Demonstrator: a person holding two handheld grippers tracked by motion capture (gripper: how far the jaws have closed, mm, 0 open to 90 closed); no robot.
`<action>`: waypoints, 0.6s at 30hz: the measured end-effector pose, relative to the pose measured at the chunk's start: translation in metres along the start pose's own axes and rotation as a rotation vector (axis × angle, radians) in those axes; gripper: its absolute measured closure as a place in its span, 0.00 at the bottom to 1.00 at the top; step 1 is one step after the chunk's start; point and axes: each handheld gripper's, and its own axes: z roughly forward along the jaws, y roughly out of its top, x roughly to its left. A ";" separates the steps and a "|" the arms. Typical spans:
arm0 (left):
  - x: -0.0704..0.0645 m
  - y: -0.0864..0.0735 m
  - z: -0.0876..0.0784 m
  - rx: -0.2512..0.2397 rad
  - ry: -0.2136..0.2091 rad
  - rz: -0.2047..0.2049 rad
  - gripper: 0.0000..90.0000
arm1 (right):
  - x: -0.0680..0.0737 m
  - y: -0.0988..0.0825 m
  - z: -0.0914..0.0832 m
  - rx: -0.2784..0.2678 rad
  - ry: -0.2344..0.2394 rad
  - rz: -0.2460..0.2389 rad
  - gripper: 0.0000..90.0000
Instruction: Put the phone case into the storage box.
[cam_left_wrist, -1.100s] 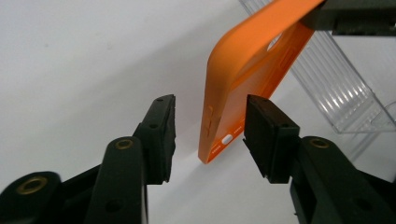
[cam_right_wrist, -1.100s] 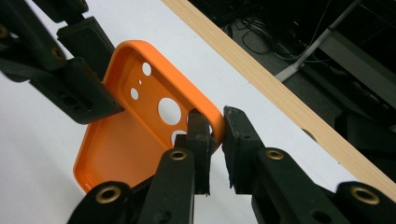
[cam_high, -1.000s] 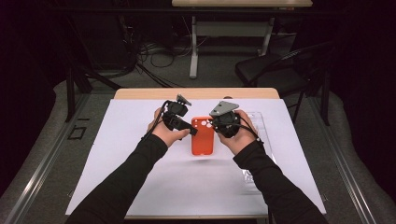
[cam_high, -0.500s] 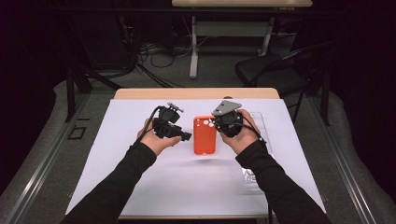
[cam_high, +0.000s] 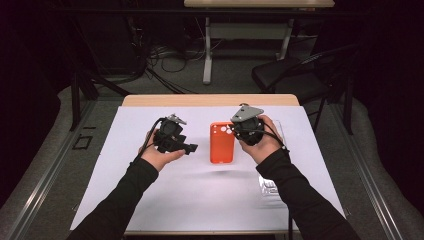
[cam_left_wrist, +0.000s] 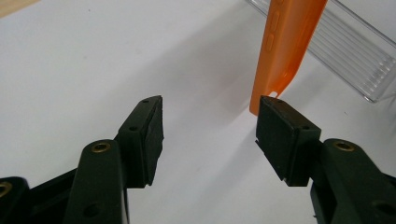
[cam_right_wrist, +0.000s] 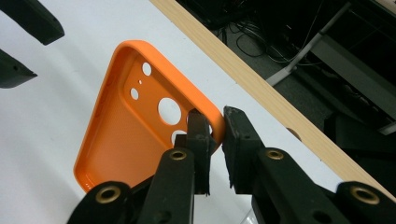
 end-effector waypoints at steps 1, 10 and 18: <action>0.001 -0.002 0.000 0.001 0.003 0.000 0.47 | -0.001 0.000 -0.001 -0.002 0.003 0.001 0.91; 0.009 -0.020 -0.001 -0.031 0.002 -0.056 0.33 | -0.007 0.000 -0.005 -0.004 0.001 -0.001 0.91; 0.014 -0.040 -0.004 -0.061 -0.032 -0.095 0.24 | -0.011 0.003 -0.009 -0.010 0.007 0.002 0.91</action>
